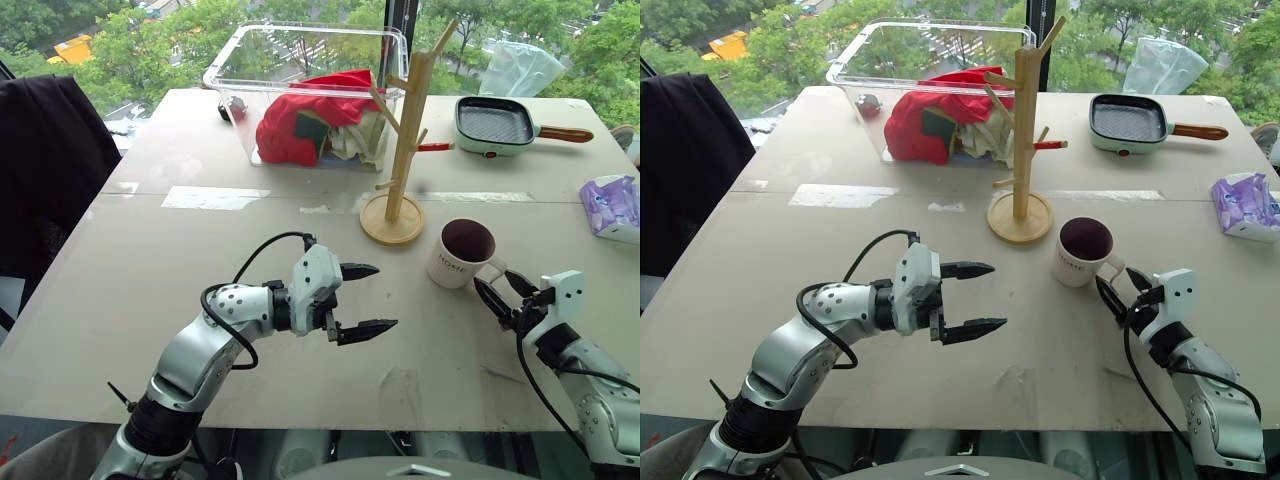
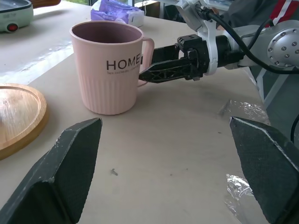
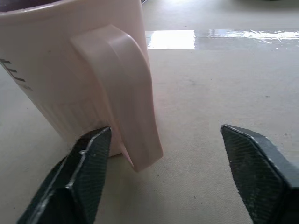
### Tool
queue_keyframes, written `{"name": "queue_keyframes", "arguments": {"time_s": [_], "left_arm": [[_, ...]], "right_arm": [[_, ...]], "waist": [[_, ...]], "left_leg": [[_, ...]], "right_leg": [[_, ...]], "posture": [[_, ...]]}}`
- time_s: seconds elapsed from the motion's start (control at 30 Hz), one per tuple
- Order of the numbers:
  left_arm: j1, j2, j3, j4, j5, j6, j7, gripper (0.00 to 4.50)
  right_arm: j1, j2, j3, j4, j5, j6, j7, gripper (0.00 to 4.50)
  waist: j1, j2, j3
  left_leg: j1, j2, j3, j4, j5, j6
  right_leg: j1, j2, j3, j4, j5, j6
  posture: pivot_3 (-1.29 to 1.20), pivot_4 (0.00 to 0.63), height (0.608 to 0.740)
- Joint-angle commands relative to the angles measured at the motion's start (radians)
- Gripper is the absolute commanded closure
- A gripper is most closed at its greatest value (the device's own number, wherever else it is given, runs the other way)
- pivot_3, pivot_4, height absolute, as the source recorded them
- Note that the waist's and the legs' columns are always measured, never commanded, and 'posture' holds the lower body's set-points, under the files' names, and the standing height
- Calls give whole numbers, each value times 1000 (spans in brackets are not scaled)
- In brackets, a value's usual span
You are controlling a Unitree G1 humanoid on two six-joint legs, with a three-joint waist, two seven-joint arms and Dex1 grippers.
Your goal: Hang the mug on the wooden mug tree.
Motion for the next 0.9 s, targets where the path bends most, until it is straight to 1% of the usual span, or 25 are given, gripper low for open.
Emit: {"name": "queue_keyframes", "arguments": {"time_s": [0.03, 0.1, 0.17, 0.23, 0.33, 0.43, 0.5, 0.6, 0.73, 0.8, 0.9], "left_arm": [[-10, 2, 17, -58, -18, -2, 10, 0], [-11, 2, 16, -58, -15, -2, 13, 0], [-8, 2, 17, -62, -16, -1, 16, 0], [-3, -1, 17, -64, -19, 0, 22, 0], [14, -10, 18, -40, -12, -15, 33, 0], [38, -24, 23, -12, -4, -44, 34, 0], [48, -55, 37, -3, -25, -62, 45, 0], [63, -147, 58, 26, -24, -122, 102, 0], [104, -237, 69, 33, -34, -203, 121, 0], [119, -280, 83, 15, -44, -240, 149, 0], [143, -334, 101, -17, -58, -282, 191, 0]], "right_arm": [[-10, -6, 6, -6, 12, 10, 17, 2786], [-16, -9, 12, 4, 7, 12, 22, 3923], [-20, -14, 17, 11, -2, 10, 27, 4493], [-24, -20, 19, 14, -9, 12, 31, 4493], [-26, -61, 31, 13, -50, -8, 53, 4493], [-59, -140, 24, 15, -78, -24, 103, 4493], [-103, -194, 19, 20, -87, -23, 133, 4493], [-237, -296, 31, 68, -110, -48, 211, 4493], [-496, -400, 103, 236, -174, -136, 354, 4493], [-625, -426, 150, 318, -210, -174, 412, 4493], [-806, -436, 213, 421, -257, -203, 475, 4493]], "waist": [[0, 0, 0], [0, 0, 0], [0, 0, 0], [0, 0, 0], [0, 0, 0], [0, 0, 0], [-1, 0, 0], [-3, 1, 2], [-11, 0, 2], [-14, 0, 3], [-16, -1, 4]], "left_leg": [[0, 0, 0, 0, 0, 0], [0, 0, 0, 0, 0, 0], [0, 0, 0, 0, 0, 0], [1, 0, 0, 0, 0, 0], [1, 0, 0, 0, 0, 0], [1, -1, 1, 0, 0, 0], [1, -1, 1, 0, 0, 0], [1, -1, 1, 1, 0, 0], [2, -2, 1, 2, 0, 0], [2, -2, 0, 2, 0, 0], [1, -2, -1, 1, 0, 0]], "right_leg": [[0, 0, 0, 0, 0, 0], [0, 0, 0, 0, 0, 0], [0, 0, 0, 0, 0, 0], [0, 0, 0, 0, 0, 0], [0, 0, 0, 0, 0, 0], [0, 0, 1, 0, 0, 0], [0, 0, 1, 0, 0, 0], [1, 0, 1, 0, 0, 0], [1, 1, 2, 1, 1, 0], [1, 1, 1, 1, 1, -1], [1, 1, 0, 1, 1, -1]], "posture": [[0, 150, 740], [0, 150, 740], [0, 150, 740], [0, 150, 740], [0, 150, 740], [0, 150, 740], [0, 150, 740], [0, 150, 740], [0, 150, 740], [0, 150, 740], [0, 150, 740]]}}
